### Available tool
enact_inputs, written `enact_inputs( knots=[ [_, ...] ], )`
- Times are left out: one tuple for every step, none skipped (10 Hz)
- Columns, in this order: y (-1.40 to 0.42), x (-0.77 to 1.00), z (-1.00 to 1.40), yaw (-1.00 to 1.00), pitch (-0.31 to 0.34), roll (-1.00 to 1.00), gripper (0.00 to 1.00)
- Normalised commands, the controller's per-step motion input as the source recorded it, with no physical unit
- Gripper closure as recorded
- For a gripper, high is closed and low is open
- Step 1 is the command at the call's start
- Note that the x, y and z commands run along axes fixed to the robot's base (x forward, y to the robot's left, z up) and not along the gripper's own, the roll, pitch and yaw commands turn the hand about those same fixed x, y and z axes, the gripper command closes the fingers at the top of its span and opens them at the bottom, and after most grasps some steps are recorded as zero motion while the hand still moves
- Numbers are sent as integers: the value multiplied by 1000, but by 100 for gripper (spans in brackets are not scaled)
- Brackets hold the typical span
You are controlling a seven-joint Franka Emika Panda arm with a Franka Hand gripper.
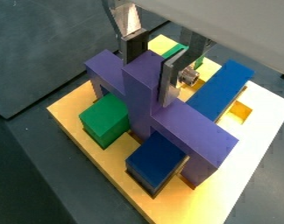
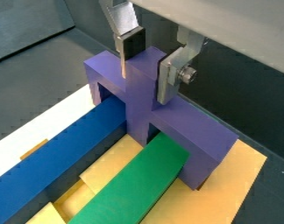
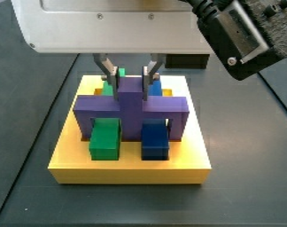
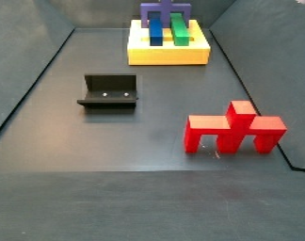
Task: Pick up the purple object. Move up. Place the purple object on the fixture. Regrasp the purple object. Move to above the board. Insert the purple object.
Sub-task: Insert the purple object.
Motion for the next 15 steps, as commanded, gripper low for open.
enact_inputs(
  knots=[
    [20,137,0,-3,31,-289,100],
    [29,137,0,0,56,-363,100],
    [29,143,0,0,26,-277,100],
    [6,94,0,0,0,-280,100],
    [20,86,0,0,0,-303,100],
    [69,23,0,0,0,-236,100],
    [86,0,0,0,-6,-247,100],
    [11,94,37,0,1,-319,100],
    [0,103,140,0,27,-371,100],
    [14,74,63,0,7,-383,100],
    [49,69,0,0,14,-203,100],
    [86,-26,-3,0,26,-46,100],
    [14,-149,-94,0,0,73,100],
    [0,-166,-100,0,0,233,100],
    [0,-134,-46,0,0,229,100]
  ],
)
